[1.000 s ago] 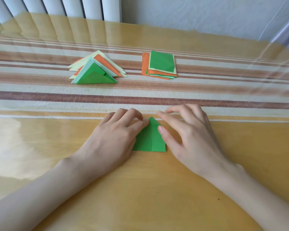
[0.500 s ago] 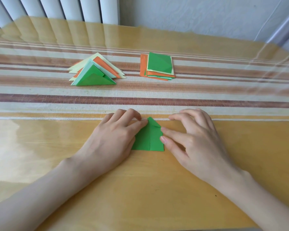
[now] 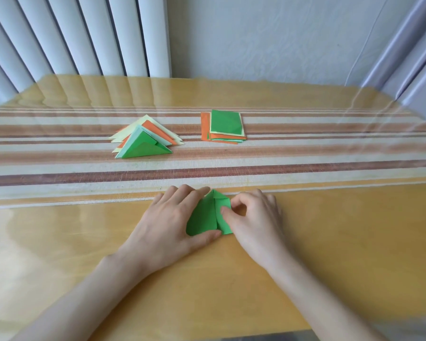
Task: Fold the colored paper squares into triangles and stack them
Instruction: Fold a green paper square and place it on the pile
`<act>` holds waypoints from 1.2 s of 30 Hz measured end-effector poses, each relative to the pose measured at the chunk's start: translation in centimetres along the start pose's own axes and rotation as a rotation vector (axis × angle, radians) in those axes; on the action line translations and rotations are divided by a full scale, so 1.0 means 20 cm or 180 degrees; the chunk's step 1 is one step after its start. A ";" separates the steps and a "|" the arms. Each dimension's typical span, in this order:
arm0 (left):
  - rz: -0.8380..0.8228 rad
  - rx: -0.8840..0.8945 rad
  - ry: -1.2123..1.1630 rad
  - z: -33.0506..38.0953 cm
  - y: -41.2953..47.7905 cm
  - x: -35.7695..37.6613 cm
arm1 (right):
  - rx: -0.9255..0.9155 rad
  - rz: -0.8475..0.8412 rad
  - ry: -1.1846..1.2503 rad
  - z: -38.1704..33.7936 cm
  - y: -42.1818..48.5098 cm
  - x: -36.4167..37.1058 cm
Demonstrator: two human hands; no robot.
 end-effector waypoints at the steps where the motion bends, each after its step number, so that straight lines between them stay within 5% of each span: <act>1: 0.0079 -0.0028 -0.0106 0.00 0.00 -0.01 | -0.0028 0.0035 0.0112 -0.01 0.01 0.00; 9: 0.0230 -0.0874 -0.1378 -0.04 0.00 -0.06 | -0.0006 -0.0252 0.1400 0.01 0.16 0.04; 16: 0.0062 -0.0313 -0.0495 -0.12 0.00 -0.02 | -0.0604 -0.0849 0.0781 0.02 0.31 0.03; 30: 0.0015 -0.0070 -0.0132 -0.15 0.05 -0.02 | -0.1005 0.0420 -0.0011 0.04 0.25 0.04; 36: 0.0228 -0.0776 -0.1127 -0.15 0.11 -0.04 | -0.0766 0.0231 0.0911 0.08 0.26 0.03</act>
Point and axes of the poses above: each hand's wrist, its own y-axis towards the middle knuckle, its own x-axis out of the palm, z = x × y, the point moved 1 cm from there along y, towards the middle knuckle, and after that the axes turned 7 degrees about z, right-handed, at the moved point
